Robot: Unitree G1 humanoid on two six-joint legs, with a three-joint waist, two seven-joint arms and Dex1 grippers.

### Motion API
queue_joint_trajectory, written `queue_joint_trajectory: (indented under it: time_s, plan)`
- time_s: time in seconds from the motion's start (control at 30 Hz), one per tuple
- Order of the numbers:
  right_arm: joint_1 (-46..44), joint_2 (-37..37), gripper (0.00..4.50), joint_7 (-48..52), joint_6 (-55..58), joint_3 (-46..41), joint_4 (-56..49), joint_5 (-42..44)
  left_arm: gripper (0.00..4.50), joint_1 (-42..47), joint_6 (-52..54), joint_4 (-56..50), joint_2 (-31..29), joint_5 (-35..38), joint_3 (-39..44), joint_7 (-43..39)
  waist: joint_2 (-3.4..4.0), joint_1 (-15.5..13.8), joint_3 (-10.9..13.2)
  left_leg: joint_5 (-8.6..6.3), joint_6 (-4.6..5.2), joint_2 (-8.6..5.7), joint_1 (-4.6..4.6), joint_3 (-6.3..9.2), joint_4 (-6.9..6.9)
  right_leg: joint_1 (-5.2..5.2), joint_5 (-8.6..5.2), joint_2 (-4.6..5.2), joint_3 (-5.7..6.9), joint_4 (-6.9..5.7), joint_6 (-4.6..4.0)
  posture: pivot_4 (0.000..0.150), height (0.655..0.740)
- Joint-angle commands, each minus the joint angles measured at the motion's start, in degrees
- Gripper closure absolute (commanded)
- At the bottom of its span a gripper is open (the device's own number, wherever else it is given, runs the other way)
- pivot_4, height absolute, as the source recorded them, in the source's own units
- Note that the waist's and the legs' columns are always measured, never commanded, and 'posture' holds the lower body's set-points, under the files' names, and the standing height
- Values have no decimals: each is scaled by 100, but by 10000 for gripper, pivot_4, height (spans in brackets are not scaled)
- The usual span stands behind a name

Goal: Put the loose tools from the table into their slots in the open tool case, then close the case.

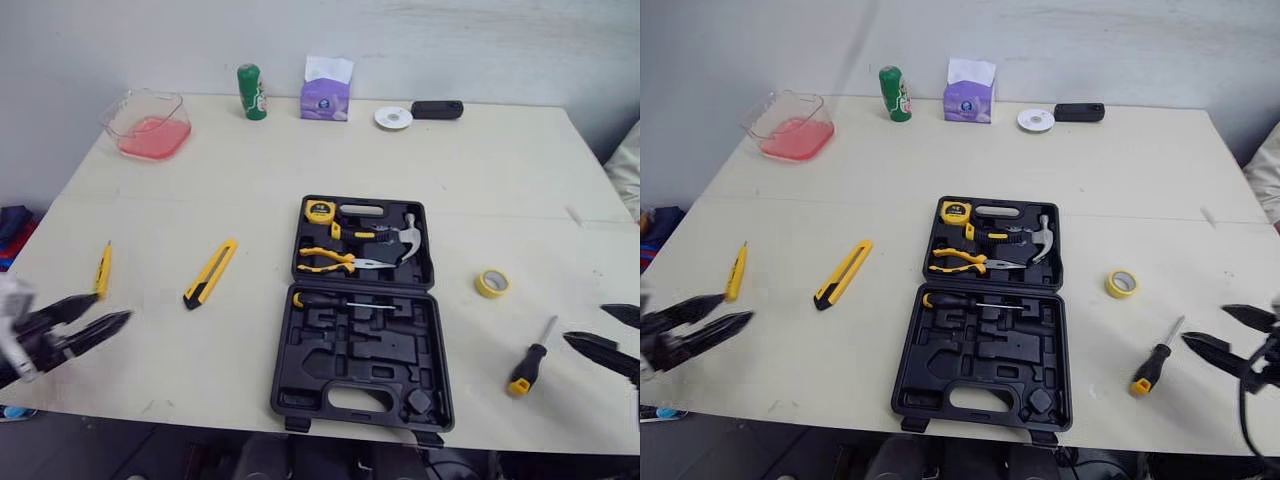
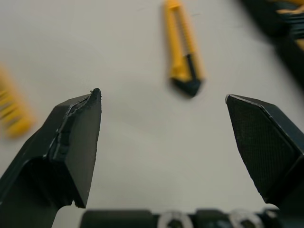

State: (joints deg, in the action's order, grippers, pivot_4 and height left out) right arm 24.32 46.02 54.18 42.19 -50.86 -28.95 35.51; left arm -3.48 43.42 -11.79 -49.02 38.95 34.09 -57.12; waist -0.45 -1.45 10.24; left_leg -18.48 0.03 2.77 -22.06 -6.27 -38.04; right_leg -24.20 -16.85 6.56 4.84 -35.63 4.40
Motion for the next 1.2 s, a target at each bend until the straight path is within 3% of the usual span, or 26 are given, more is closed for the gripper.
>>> queue_joint_trajectory:
  time_s: [0.03,0.13,0.3,0.6,1.03,1.13,1.2]
  plan:
    - [259,-430,0,-820,525,-353,-1032,263,1054,728,-128,-403,-203,12,-782,-71,-2,0,-1,2,1,-2,-1,-2,-1,0,0,-1,0,-2,0,1500,7244]
    - [204,-821,0,-1587,994,-369,-1539,523,1054,1344,-263,-388,-174,-73,-1362,-98,-2,27,-5,12,12,-7,2,-10,-1,1,2,-7,-3,-6,4,1500,7244]
    - [225,-2426,0,-3805,1980,83,-3008,923,1054,3248,13,-670,561,550,-2751,-625,-30,3,-13,46,-6,-3,3,-20,-5,-6,4,-33,-19,-19,6,1500,7244]
    - [584,-2725,0,-6707,1655,1401,-3105,1650,1054,4278,-155,-541,1478,498,-3812,-1053,-26,164,-14,50,-2,-6,14,-58,-9,-13,5,-92,-52,-24,16,1500,7244]
    - [-93,-3290,0,-7900,1715,2553,-2681,906,1054,4589,-339,-220,1899,280,-4239,-1294,-26,162,-14,66,-11,-5,3,-48,-11,-26,3,-114,-88,-30,14,1500,7244]
    - [-133,-3645,7593,-8099,1614,2493,-2644,823,0,4627,-475,-107,1888,181,-4242,-1349,-26,157,-14,67,-10,-5,2,-47,-11,-27,3,-114,-86,-30,15,1500,7244]
    - [-142,-3832,17617,-8226,1607,2459,-2637,695,0,4651,-542,-49,1907,128,-4233,-1353,-26,159,-14,68,-11,-4,0,-46,-11,-29,3,-114,-85,-31,15,1500,7244]
